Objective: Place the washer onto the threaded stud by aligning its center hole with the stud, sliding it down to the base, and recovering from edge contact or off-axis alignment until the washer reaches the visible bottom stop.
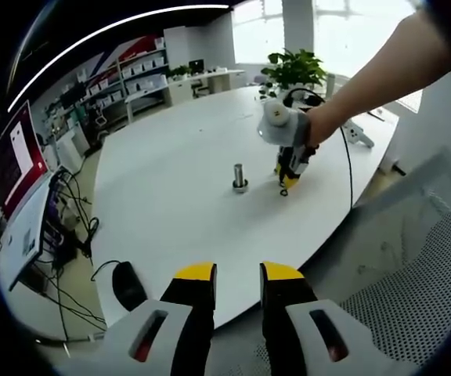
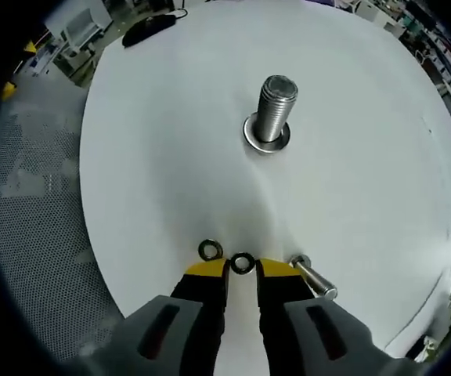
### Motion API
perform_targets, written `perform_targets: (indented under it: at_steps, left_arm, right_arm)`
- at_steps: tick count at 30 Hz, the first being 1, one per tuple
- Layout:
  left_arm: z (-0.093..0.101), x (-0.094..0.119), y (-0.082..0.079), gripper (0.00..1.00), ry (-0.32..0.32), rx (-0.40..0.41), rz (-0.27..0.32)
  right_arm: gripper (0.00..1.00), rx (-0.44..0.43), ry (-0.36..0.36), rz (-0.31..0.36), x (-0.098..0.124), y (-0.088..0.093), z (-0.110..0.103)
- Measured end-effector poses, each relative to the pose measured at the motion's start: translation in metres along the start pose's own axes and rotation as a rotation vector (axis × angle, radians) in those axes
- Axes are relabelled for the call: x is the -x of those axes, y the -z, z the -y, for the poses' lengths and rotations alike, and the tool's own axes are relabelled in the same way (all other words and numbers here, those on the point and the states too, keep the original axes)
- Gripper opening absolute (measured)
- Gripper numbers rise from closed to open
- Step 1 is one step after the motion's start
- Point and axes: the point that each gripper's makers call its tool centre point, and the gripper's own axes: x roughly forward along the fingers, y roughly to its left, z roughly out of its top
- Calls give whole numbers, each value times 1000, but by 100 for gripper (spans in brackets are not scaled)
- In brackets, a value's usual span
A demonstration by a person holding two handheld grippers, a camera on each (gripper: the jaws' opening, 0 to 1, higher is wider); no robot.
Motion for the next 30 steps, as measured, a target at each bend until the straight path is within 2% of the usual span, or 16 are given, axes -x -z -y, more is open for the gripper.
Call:
perform_targets:
  at_steps: [10, 16, 19, 22, 24, 26, 28, 30]
  left_arm:
    - [0, 0, 0, 19, 0, 3, -2]
    - [0, 0, 1, 19, 2, -2, -4]
    - [0, 0, 0, 19, 2, 0, 0]
    - [1, 0, 0, 19, 3, -1, 0]
    - [1, 0, 0, 19, 6, -5, -1]
    - [2, 0, 1, 19, 8, -7, -2]
    - [2, 0, 0, 19, 9, -7, -1]
    - [2, 0, 1, 19, 10, -9, -2]
  right_arm:
    - [17, 11, 55, -69, 1, -1, -3]
    - [16, 10, 59, -51, 0, 1, -2]
    - [16, -48, 105, -20, -1, 0, 0]
    - [15, 18, 141, -25, -4, -2, 2]
    - [15, 33, 137, -35, -5, -1, 0]
    - [15, 3, 130, -33, -5, 0, 2]
    - [15, -71, 112, -14, -8, -2, 8]
    - [15, -71, 113, -3, -9, -1, 8]
